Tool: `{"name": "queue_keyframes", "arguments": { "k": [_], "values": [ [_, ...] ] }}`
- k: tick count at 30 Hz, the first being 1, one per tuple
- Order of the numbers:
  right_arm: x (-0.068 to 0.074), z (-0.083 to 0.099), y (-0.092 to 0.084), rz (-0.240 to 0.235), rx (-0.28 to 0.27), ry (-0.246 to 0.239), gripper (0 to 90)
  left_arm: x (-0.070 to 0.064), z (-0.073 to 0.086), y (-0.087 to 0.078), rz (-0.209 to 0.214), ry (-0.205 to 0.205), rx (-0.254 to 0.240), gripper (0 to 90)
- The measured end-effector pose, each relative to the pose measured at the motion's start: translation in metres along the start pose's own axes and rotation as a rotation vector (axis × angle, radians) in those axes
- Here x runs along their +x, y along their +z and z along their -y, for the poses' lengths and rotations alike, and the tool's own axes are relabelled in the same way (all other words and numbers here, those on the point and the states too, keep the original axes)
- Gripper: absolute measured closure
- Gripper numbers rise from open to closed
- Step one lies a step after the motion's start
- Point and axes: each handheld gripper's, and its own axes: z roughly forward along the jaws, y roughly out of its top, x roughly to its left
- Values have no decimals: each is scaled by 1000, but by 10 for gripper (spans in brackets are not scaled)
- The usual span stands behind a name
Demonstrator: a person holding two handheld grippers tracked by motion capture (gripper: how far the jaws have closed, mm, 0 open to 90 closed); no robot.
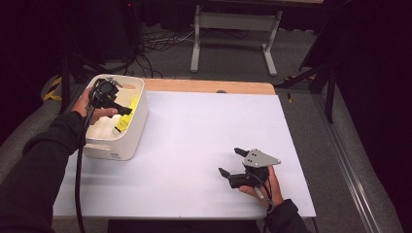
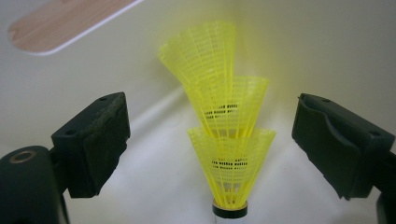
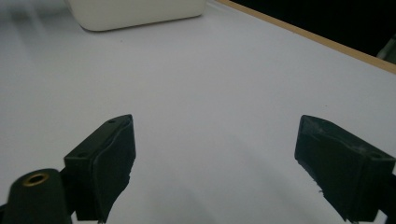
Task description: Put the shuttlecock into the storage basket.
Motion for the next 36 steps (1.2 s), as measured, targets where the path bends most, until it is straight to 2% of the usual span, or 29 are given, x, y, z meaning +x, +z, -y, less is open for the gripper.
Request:
{"name": "queue_keyframes", "arguments": {
  "k": [2,3,4,6,7,9,16,19,21,26,27,30,35,36],
  "values": [
    [0,0,-1,2,-6,0,132,0,0,-5,0,3,-41,112],
    [0,-1,-1,5,-6,-5,132,0,0,-5,0,3,-41,109],
    [0,-1,-2,9,-5,-9,132,-2,1,-9,-2,4,-69,109],
    [0,-1,-2,11,-8,-10,131,-3,1,-14,-7,6,-99,107],
    [0,-1,-2,11,-8,-10,131,-3,1,-14,-7,6,-99,107],
    [1,-3,-3,15,-10,-16,132,-5,3,-21,-13,7,-137,105],
    [2,-5,-7,22,-21,-27,131,-7,8,-34,-44,14,-193,99],
    [2,-5,-8,24,-24,-28,131,-8,10,-40,-39,16,-220,99],
    [1,-6,-9,33,-25,-31,132,-10,14,-45,-61,38,-261,100],
    [0,-6,-10,43,-28,-31,132,-12,18,-53,-53,35,-314,105],
    [0,-6,-10,44,-29,-29,131,-12,18,-57,-69,51,-322,106],
    [0,-6,-10,48,-26,-30,131,-13,19,-65,-75,62,-357,111],
    [0,-6,-10,52,-24,-33,131,-16,21,-73,-68,70,-397,112],
    [1,-6,-10,54,-22,-36,130,-19,22,-77,-70,79,-421,112]
  ]
}}
